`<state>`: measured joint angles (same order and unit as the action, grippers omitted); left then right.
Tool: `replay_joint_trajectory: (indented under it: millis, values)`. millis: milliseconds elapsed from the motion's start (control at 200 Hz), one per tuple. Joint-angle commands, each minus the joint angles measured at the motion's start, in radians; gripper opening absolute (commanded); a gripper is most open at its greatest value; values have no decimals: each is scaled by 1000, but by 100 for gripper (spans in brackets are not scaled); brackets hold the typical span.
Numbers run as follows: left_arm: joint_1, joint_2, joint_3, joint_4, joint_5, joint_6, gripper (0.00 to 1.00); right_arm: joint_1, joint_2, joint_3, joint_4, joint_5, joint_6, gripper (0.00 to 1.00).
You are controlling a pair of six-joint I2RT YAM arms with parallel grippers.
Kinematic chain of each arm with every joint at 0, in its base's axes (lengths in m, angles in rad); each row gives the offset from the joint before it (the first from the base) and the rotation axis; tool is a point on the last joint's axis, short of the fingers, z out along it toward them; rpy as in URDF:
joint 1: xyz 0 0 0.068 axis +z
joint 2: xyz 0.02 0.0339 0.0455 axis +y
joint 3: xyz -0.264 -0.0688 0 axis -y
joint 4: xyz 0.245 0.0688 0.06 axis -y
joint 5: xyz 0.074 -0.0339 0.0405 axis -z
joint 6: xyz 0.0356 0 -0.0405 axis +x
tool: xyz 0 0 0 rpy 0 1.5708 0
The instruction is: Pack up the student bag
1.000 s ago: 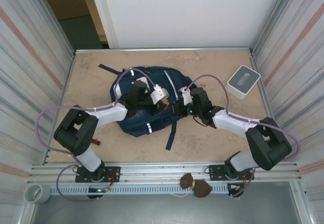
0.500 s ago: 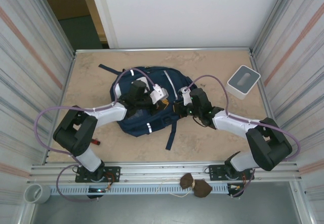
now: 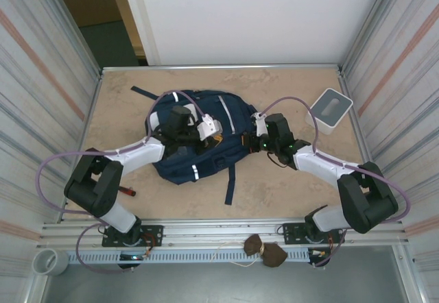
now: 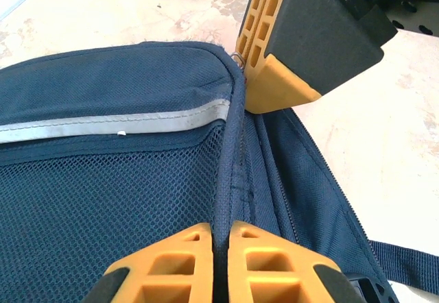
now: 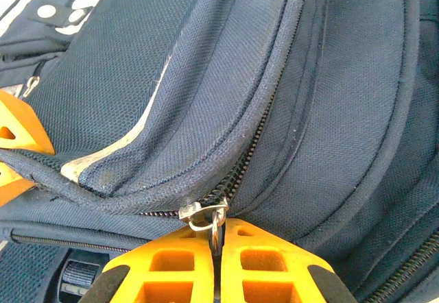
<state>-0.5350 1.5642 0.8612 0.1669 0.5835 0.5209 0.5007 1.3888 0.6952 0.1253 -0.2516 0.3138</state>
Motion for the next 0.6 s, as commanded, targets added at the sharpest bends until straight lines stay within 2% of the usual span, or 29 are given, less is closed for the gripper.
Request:
replay_joint_trajectory:
  millis: [0,155,376,491,596]
  values:
    - [39,-71,7,-70,-34,20,12,-11,7,18,-53,48,17,0]
    - [-35,-79,42,-136,-130,60,30,21,-18,27,-49,-3,26,0]
    - [-137,-50,114,-204,-306,152,44,52,-84,27,-61,-48,40,0]
    - [-165,-18,143,-206,-329,176,48,63,-111,20,-58,-64,54,0]
    - [-177,13,166,-206,-317,186,46,71,-120,18,-46,-92,77,0]
